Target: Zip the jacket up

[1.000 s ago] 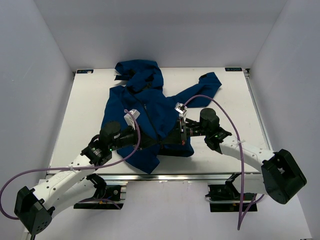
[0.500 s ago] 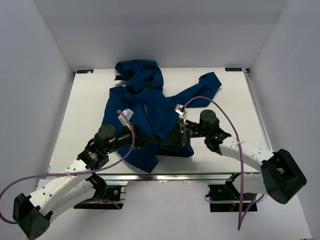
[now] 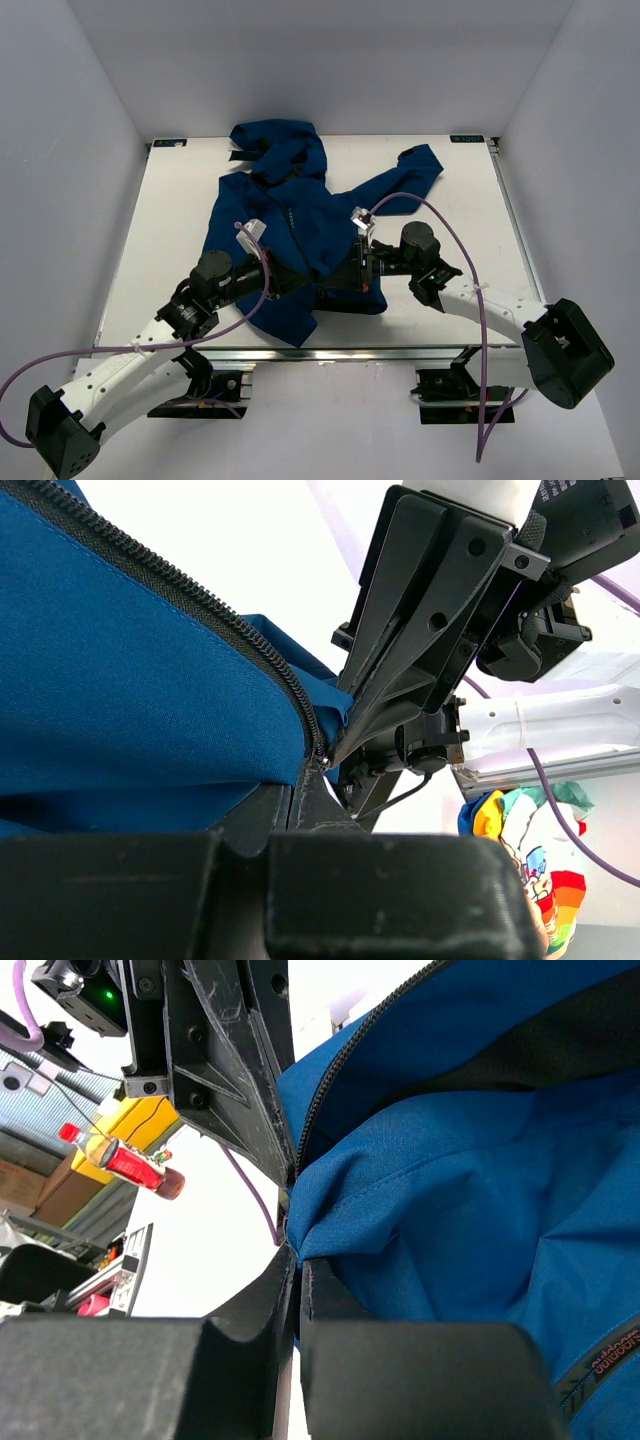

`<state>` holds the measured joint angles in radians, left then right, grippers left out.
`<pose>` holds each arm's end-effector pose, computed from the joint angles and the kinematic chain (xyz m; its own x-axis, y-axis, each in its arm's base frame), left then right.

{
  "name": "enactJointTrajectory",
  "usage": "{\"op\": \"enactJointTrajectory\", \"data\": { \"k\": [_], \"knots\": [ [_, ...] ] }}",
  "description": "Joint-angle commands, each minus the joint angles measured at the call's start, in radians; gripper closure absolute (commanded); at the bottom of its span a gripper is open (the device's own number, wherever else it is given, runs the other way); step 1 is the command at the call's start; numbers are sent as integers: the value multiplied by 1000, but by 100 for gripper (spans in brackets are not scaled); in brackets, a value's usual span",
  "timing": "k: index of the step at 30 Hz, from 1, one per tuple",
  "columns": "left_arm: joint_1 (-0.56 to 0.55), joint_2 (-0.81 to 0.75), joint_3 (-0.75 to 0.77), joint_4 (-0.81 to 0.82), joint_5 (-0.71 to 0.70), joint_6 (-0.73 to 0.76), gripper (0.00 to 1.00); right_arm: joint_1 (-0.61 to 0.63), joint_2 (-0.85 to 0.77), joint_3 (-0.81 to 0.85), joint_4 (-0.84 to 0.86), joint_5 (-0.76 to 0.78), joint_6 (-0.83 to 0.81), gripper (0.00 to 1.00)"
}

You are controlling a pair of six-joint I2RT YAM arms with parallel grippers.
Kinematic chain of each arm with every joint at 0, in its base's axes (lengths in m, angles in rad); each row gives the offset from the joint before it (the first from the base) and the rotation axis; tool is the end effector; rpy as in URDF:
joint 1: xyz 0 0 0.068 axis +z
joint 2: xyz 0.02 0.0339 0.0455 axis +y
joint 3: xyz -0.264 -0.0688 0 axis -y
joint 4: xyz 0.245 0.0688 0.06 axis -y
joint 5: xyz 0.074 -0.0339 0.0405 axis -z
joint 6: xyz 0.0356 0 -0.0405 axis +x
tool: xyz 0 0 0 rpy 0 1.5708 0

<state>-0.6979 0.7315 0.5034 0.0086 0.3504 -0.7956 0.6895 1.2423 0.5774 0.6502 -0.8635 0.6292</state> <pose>0.1305 -0.1254 0.2695 -0.7312 -0.2623 -0.6297 0.4829 0.4529 -0.7495 0.1848 0.1874 0.2580 -0.5975 0.0029 -0.8018 -0.8016 0.0199 0.5975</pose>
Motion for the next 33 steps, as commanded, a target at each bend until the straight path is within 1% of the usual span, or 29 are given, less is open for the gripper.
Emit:
{"op": "enactJointTrajectory", "data": {
  "k": [1,7,15,26,31,33],
  "knots": [
    [-3,-7,1,42,9,-4,100,4,-29,2,74,17,-2,100],
    [-3,-7,1,48,10,-1,100,5,-11,24,63,4,0,100],
    [-3,6,1,50,12,-5,100,5,0,12,140,1,35,100],
    [-3,14,-3,70,27,-13,100,7,19,7,160,1,50,100],
    [-3,-1,-5,59,18,-17,100,7,20,-1,155,21,47,100],
    [-2,-14,-3,50,2,-21,100,5,13,-7,118,32,29,100]
  ]
}}
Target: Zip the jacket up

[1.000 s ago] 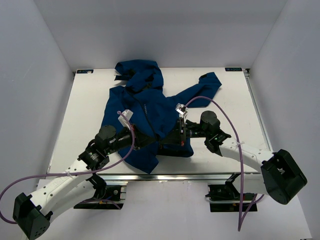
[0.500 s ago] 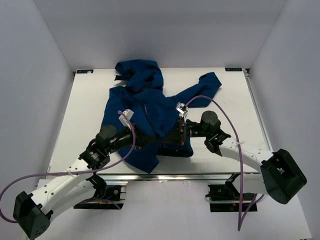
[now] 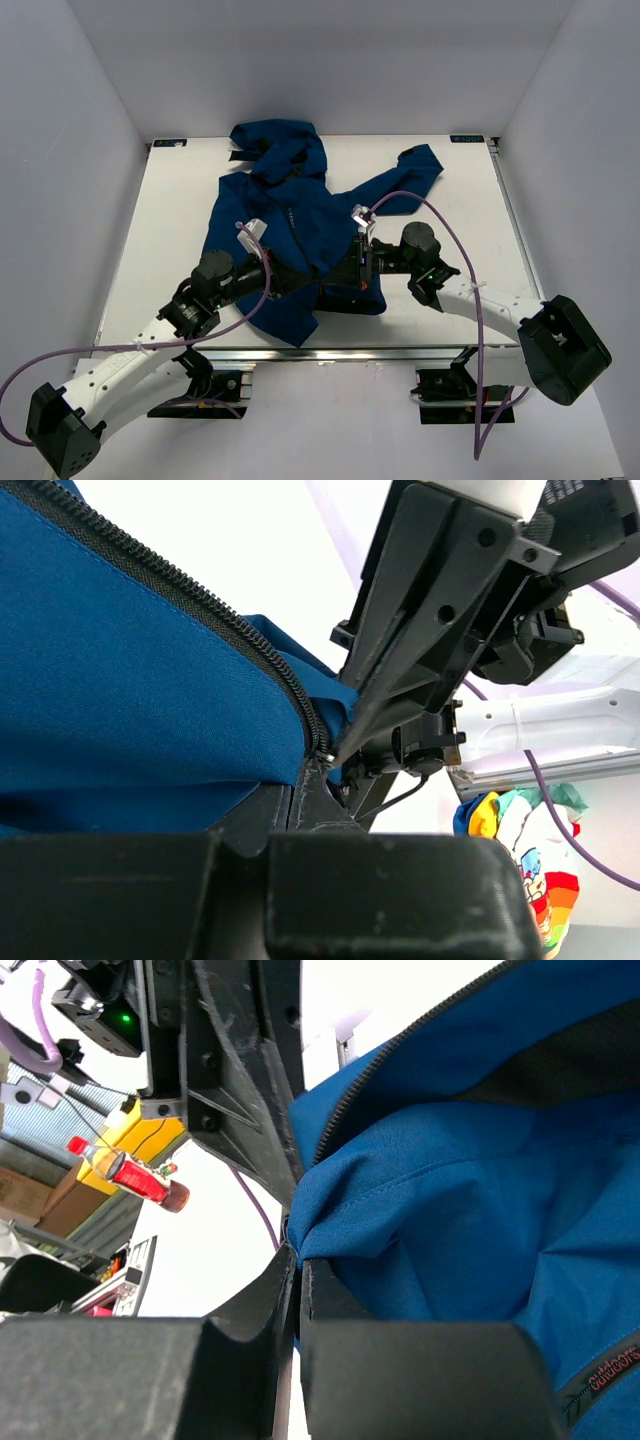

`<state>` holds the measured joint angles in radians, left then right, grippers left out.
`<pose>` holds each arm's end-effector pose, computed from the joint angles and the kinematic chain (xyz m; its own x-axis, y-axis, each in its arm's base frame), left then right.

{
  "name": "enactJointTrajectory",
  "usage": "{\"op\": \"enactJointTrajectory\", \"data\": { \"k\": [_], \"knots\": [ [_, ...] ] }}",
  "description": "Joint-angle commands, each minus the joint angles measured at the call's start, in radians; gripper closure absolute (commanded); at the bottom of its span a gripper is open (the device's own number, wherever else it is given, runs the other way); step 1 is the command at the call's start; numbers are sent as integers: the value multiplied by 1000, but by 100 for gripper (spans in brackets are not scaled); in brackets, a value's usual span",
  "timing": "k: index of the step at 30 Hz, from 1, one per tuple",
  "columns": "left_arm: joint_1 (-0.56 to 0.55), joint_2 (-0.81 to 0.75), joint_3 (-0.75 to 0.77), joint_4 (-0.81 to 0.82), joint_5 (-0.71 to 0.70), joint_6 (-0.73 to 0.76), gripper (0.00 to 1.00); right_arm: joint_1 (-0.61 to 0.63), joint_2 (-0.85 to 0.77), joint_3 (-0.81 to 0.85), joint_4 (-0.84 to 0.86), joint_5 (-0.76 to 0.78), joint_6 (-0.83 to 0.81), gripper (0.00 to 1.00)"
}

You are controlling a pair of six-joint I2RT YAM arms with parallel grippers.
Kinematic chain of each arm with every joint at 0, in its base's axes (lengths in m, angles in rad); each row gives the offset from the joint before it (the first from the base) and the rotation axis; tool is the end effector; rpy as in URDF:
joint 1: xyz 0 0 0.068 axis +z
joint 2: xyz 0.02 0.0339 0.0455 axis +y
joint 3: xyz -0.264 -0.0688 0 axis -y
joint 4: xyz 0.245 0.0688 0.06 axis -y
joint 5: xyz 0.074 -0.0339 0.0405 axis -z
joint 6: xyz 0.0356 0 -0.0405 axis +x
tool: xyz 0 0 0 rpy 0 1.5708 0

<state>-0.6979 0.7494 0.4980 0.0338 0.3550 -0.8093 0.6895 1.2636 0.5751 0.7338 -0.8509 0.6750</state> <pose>0.1329 -0.1276 0.2673 -0.7385 -0.2664 -0.6194 0.4755 0.4456 -0.7585 0.1873 0.1891 0.2602 -0.5970 0.0418 -0.8012 -0.8017 0.0061 0.5977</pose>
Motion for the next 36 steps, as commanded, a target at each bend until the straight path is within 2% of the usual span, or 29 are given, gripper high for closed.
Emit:
{"op": "enactJointTrajectory", "data": {
  "k": [1,8,36],
  "knots": [
    [-3,-36,2,21,-4,-7,100,5,-12,-4,20,27,-25,100],
    [-3,-45,-3,31,-8,-7,100,7,-30,-8,-34,39,-57,100],
    [-3,-9,-13,58,12,-14,100,8,2,-20,124,26,29,100]
  ]
}}
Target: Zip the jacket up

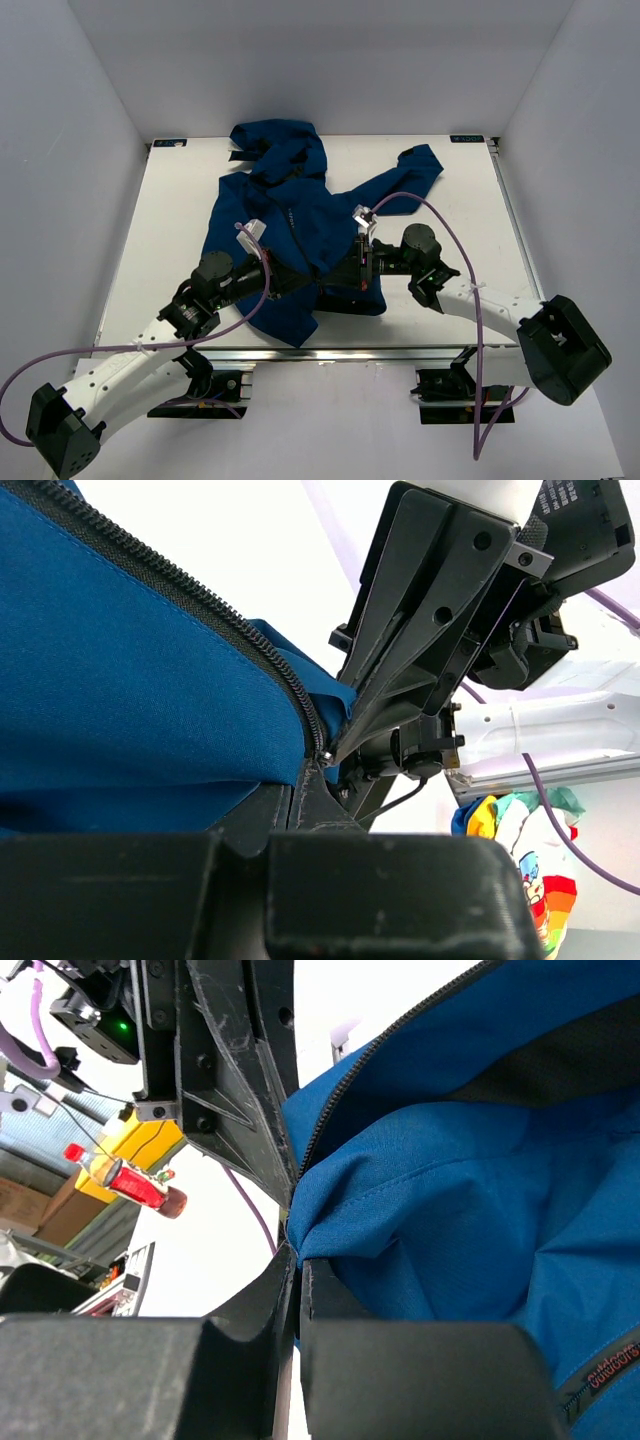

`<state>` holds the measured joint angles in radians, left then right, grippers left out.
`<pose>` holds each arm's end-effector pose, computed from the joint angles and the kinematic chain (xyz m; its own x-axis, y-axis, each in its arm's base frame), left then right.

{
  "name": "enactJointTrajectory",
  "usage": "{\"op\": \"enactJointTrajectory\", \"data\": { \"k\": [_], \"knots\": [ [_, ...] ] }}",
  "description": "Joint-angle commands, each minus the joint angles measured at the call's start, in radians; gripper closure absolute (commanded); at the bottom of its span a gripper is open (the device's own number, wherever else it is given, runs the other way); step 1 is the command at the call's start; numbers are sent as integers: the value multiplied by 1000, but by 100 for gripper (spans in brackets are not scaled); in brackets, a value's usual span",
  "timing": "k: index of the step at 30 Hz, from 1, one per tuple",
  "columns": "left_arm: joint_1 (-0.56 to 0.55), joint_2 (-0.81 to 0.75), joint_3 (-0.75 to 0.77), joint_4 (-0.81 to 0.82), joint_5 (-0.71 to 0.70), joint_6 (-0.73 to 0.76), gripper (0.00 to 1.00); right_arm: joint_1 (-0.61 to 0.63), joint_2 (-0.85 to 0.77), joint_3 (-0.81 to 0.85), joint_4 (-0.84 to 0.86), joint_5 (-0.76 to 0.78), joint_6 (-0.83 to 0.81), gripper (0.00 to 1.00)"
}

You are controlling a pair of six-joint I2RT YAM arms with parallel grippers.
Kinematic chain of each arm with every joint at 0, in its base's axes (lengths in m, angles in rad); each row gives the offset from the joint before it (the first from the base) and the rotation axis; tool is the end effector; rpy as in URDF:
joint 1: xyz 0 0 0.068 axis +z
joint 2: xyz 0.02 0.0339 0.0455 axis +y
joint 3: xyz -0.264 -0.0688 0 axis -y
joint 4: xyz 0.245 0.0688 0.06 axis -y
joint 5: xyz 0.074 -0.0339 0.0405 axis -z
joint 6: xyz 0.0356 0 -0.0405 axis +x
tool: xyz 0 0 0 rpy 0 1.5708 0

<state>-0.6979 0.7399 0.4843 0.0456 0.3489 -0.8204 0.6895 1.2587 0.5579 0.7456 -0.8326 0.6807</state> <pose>0.1319 -0.1265 0.2652 -0.7380 -0.2781 -0.6148 0.4697 0.4425 -0.7639 0.1860 0.1875 0.2570 -0.6014 0.0531 -0.7972 -0.7975 0.0203 0.6030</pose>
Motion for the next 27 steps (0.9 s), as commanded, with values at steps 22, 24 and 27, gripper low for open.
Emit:
{"op": "enactJointTrajectory", "data": {
  "k": [22,24,27],
  "knots": [
    [-3,-31,-7,7,-10,-11,100,58,-70,-32,35,337,-27,100],
    [-2,-20,3,-1,-7,-10,100,62,-70,-26,25,340,-27,100],
    [-3,-8,10,-9,-1,-2,100,68,-65,-19,21,332,-33,100]
  ]
}}
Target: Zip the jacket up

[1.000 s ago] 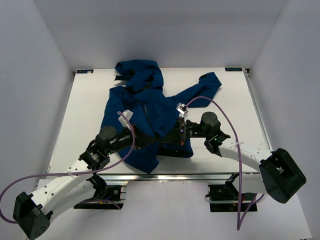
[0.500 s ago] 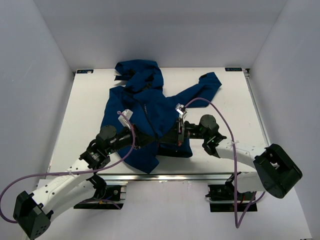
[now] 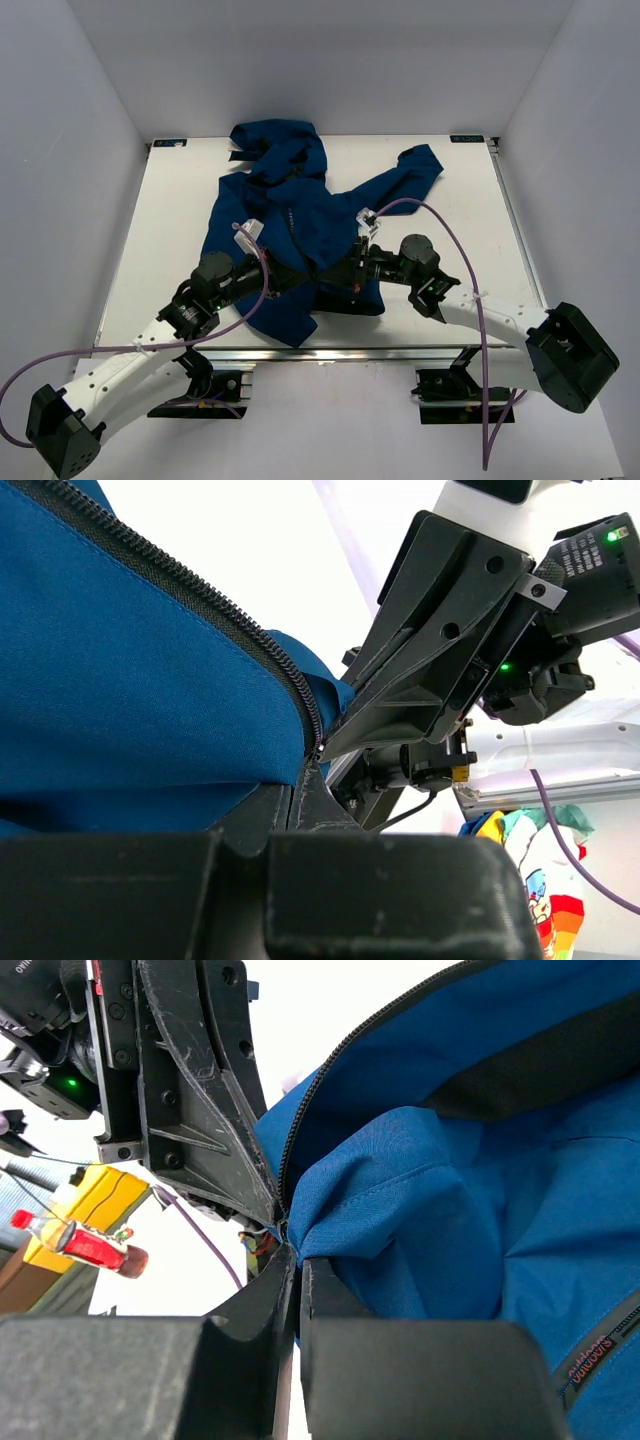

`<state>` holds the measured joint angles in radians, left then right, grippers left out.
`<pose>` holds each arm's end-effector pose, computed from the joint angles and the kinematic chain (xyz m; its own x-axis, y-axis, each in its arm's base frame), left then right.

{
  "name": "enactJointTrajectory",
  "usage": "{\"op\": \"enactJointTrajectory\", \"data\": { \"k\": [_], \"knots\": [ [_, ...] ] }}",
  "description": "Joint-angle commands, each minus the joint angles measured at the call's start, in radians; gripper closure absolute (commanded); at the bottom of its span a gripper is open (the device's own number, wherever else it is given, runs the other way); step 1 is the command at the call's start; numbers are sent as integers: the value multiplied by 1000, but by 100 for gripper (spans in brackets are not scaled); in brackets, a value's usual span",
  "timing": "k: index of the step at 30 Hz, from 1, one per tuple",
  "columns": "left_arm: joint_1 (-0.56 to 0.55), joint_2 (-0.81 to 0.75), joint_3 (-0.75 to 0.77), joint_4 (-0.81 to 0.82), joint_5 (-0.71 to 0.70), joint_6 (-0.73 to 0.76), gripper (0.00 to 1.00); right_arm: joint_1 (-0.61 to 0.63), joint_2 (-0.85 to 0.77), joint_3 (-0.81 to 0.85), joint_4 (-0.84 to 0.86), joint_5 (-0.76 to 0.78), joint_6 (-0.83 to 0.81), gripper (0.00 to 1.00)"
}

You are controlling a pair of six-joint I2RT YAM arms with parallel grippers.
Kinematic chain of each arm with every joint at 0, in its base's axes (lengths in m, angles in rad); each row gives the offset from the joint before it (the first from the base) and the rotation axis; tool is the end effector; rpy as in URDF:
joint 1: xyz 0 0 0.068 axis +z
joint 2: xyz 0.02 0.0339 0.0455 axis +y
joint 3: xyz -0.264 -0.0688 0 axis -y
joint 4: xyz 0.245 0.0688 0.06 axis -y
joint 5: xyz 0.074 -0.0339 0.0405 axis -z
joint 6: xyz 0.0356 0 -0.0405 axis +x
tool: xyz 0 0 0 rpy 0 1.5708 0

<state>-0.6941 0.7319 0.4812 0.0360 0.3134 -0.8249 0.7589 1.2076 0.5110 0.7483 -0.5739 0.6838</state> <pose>0.1323 -0.1244 0.2643 -0.7281 -0.3030 -0.6148 0.4498 0.4655 -0.7622 0.1727 0.1904 0.2545 -0.5845 0.1768 -0.7919 -0.7766 0.1607 0.6092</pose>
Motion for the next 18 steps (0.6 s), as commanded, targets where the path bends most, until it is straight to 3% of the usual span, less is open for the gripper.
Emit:
{"op": "enactJointTrajectory", "data": {
  "k": [1,8,18],
  "knots": [
    [-7,3,11,7,39,4,100,-1,-16,27,19,78,-35,100],
    [-7,21,19,-19,46,12,100,0,-5,49,2,92,-32,100],
    [-8,57,17,-110,17,29,100,-1,23,181,-167,184,-30,100]
  ]
}}
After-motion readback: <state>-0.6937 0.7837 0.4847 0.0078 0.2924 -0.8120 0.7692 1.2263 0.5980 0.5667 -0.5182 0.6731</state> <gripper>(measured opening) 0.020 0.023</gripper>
